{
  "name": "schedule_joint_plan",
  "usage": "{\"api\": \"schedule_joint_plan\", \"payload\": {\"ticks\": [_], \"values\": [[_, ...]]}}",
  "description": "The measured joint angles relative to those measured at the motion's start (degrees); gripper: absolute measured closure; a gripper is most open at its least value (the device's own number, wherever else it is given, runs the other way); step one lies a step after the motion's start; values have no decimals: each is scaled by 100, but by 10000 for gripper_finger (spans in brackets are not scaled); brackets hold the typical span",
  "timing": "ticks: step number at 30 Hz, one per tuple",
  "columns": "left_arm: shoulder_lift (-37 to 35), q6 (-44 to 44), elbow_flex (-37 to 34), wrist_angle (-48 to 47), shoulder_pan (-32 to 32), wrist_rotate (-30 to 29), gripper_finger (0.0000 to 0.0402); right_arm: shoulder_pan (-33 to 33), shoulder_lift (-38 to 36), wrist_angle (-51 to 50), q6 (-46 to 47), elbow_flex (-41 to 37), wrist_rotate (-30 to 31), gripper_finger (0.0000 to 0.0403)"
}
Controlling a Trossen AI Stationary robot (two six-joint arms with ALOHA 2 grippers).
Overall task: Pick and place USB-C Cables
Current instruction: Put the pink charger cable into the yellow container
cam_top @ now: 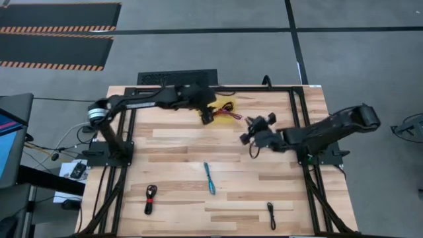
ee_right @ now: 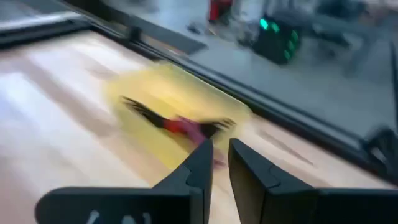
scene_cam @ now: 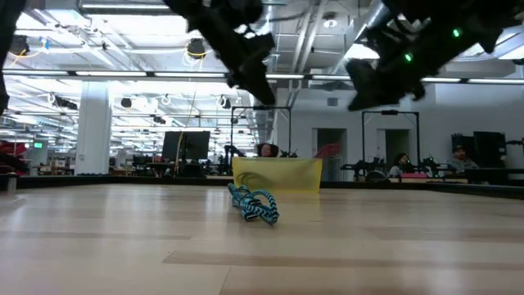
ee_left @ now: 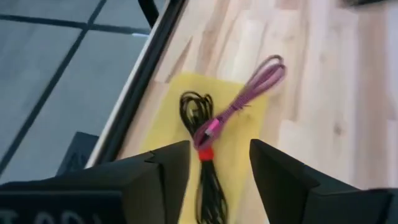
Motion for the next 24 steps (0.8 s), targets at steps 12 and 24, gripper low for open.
{"api": "schedule_joint_plan", "payload": {"ticks": [12,24], "values": [[-2778,-1228,-4066,3317,-1355,-50,264,-1127,-325,363,-2191,-525,-2457,209],[-3398,-1707,-5008,3724,-2390,-1275,264,-1715,1297,959,-3356,-52,-2144,176]]}}
